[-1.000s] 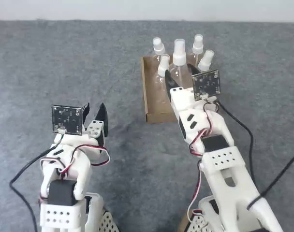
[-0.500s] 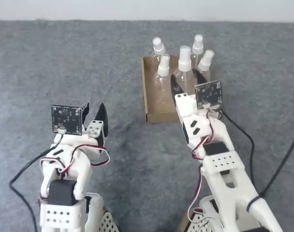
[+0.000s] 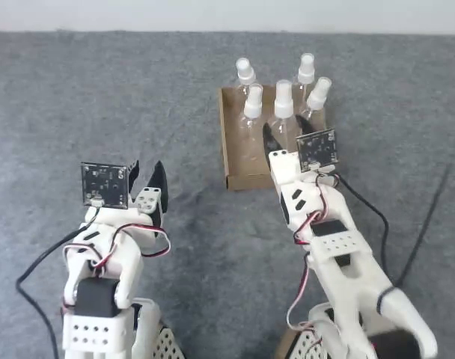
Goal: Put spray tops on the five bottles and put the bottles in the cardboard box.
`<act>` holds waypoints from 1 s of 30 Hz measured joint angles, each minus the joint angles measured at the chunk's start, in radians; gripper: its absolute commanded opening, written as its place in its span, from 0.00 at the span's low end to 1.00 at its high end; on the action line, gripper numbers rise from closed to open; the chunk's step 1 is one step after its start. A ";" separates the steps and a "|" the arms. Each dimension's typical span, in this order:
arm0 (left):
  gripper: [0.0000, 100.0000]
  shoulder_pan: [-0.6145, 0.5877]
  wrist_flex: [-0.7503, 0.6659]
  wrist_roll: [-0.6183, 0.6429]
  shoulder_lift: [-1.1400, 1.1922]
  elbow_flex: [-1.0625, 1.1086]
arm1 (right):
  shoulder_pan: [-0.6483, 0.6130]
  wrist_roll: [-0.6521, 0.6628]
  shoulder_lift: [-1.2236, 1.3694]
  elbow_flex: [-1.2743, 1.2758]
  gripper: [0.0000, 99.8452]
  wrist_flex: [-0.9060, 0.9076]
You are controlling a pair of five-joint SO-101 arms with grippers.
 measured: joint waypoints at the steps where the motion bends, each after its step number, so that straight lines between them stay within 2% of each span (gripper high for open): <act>1: 0.12 0.000 0.000 0.000 0.000 0.000 | 0.000 0.000 0.029 0.000 0.01 -0.020; 15: 0.12 0.002 0.000 0.000 0.000 0.000 | 0.003 0.000 0.213 0.002 0.01 -0.192; 18: 0.12 0.002 0.000 0.000 0.000 0.000 | 0.002 0.002 0.219 0.035 0.01 -0.261; 30: 0.12 0.002 0.000 0.000 0.000 0.000 | 0.037 0.005 0.219 0.106 0.01 -0.345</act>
